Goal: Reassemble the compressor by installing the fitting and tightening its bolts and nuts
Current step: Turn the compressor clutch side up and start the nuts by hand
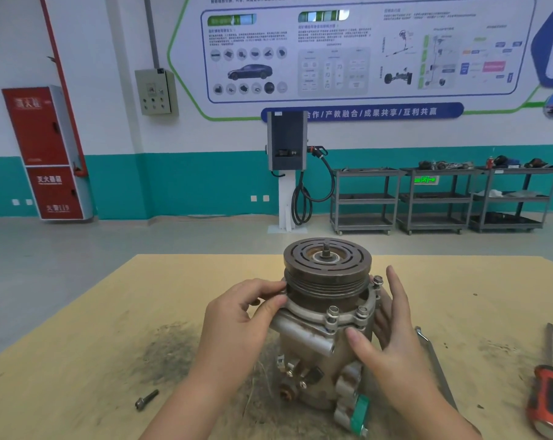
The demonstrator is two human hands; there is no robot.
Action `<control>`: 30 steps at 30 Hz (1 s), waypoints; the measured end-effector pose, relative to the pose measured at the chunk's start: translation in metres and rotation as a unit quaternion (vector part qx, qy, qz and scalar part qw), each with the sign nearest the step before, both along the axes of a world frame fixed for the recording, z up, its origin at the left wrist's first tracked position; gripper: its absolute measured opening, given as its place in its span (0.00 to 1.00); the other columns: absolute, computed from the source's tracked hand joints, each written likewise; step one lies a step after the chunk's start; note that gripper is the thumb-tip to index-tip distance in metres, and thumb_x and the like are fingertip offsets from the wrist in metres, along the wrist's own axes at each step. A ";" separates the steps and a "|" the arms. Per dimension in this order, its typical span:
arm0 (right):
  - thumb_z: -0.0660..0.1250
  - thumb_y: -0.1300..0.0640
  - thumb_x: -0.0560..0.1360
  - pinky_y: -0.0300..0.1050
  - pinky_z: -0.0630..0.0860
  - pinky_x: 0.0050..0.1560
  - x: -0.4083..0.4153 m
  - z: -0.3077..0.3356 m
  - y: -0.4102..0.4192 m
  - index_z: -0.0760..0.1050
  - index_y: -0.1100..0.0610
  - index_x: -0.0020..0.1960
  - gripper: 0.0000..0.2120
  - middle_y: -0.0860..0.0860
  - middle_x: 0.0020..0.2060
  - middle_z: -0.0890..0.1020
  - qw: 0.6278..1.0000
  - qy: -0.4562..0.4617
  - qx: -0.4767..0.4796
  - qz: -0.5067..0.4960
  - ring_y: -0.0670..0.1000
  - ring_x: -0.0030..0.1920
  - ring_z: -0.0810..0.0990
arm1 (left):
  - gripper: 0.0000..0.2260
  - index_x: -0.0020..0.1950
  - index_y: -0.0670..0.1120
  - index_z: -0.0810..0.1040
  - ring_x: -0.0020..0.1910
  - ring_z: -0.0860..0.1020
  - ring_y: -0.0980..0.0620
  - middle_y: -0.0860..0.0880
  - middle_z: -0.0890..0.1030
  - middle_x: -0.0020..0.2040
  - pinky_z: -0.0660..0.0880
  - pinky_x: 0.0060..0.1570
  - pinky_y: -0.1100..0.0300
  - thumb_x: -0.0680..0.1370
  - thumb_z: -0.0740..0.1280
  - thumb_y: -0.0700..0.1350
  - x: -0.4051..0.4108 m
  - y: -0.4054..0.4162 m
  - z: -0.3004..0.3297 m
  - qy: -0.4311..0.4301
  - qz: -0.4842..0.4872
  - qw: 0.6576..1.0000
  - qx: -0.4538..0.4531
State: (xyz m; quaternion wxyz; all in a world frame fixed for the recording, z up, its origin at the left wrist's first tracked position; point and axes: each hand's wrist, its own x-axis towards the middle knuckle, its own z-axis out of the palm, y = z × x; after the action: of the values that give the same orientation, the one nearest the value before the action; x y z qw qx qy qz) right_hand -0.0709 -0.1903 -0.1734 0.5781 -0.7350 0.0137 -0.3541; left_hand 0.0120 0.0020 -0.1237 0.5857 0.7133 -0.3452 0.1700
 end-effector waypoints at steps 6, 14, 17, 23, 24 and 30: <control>0.73 0.36 0.57 0.45 0.66 0.69 -0.003 0.005 0.006 0.49 0.24 0.70 0.49 0.37 0.71 0.65 1.000 0.019 0.003 -0.013 0.37 0.69 0.67 | 0.10 0.55 0.64 0.80 0.53 0.75 0.65 0.65 0.78 0.52 0.68 0.47 0.77 0.78 0.62 0.55 -0.006 0.023 0.001 -0.031 0.052 0.995 0.076; 0.69 0.23 0.53 0.56 0.63 0.73 -0.001 0.004 0.023 0.47 0.32 0.73 0.55 0.39 0.73 0.58 0.998 0.037 0.008 -0.052 0.46 0.72 0.63 | 0.15 0.66 0.49 0.69 0.66 0.69 0.42 0.44 0.67 0.61 0.69 0.64 0.56 0.80 0.57 0.42 0.002 0.090 -0.038 0.177 0.285 0.793 0.508; 0.70 0.30 0.56 0.52 0.63 0.71 -0.002 0.004 0.029 0.48 0.29 0.70 0.48 0.37 0.72 0.58 0.998 0.015 0.002 -0.067 0.45 0.72 0.63 | 0.06 0.50 0.52 0.72 0.61 0.77 0.47 0.48 0.70 0.50 0.70 0.56 0.65 0.79 0.58 0.41 0.007 0.109 -0.051 0.187 0.282 0.831 0.442; 0.72 0.30 0.53 0.45 0.61 0.68 -0.004 0.003 0.056 0.50 0.28 0.69 0.50 0.28 0.65 0.59 0.989 -0.038 0.031 -0.142 0.38 0.70 0.60 | 0.09 0.41 0.55 0.69 0.56 0.79 0.51 0.52 0.76 0.49 0.68 0.48 0.67 0.78 0.64 0.42 0.015 0.118 -0.051 0.162 0.298 0.832 0.439; 0.72 0.29 0.52 0.45 0.60 0.68 -0.004 0.002 0.060 0.50 0.30 0.71 0.53 0.24 0.64 0.58 0.987 -0.039 0.033 -0.156 0.36 0.69 0.60 | 0.08 0.43 0.54 0.72 0.54 0.79 0.51 0.51 0.79 0.49 0.69 0.48 0.65 0.78 0.66 0.42 0.012 0.116 -0.049 0.153 0.301 0.848 0.408; 0.79 0.37 0.52 0.46 0.58 0.72 0.001 0.000 0.066 0.47 0.34 0.74 0.59 0.34 0.69 0.58 0.988 -0.004 -0.015 -0.154 0.39 0.71 0.58 | 0.12 0.42 0.45 0.81 0.39 0.83 0.57 0.54 0.85 0.35 0.74 0.36 0.73 0.77 0.65 0.29 0.001 0.075 -0.005 0.149 0.109 0.982 0.029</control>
State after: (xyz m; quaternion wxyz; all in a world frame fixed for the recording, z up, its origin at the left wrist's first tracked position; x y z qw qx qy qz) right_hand -0.0695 -0.1238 -0.1730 0.5061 -0.7312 0.1193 -0.4416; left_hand 0.0128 0.0770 -0.1290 0.5879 0.7804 -0.1793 0.1145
